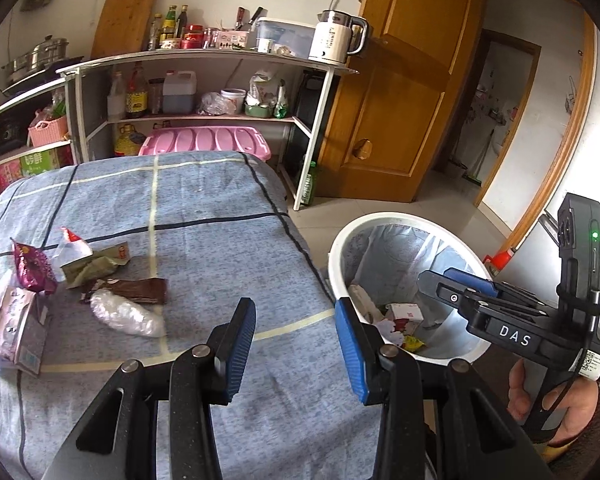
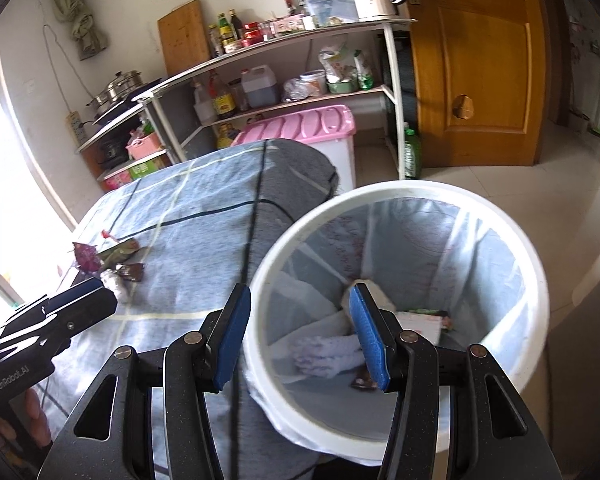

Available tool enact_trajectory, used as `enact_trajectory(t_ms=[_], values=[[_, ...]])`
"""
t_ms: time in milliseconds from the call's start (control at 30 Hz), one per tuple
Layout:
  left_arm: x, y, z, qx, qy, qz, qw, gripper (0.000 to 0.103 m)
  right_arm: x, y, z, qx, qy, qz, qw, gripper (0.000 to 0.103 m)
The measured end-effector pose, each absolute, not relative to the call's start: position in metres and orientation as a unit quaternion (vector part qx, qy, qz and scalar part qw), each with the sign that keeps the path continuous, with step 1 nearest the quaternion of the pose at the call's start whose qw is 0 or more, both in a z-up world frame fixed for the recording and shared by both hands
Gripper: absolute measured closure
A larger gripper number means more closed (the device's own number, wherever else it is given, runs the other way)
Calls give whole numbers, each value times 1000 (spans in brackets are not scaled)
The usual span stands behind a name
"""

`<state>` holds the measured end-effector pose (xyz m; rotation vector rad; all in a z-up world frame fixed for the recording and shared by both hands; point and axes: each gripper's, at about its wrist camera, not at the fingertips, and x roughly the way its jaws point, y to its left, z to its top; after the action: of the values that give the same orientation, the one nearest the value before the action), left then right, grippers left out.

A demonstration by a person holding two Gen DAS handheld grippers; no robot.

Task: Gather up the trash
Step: 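Move both open grippers back over the table toward the remaining trash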

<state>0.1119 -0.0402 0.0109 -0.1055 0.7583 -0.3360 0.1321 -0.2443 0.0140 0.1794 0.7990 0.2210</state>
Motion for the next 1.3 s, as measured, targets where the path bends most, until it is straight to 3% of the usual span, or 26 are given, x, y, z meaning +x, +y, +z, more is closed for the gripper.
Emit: enact_trajectory(t_ms=[500, 633, 1300], values=[[83, 63, -1, -67, 359, -51, 930, 62, 143, -149, 1, 59, 396, 202, 894, 51], [79, 94, -7, -75, 360, -13, 930, 49, 149, -122, -5, 43, 402, 230, 885, 51], [89, 164, -33, -99, 383, 16, 918, 48, 184, -28, -27, -44, 420, 299, 856, 51]])
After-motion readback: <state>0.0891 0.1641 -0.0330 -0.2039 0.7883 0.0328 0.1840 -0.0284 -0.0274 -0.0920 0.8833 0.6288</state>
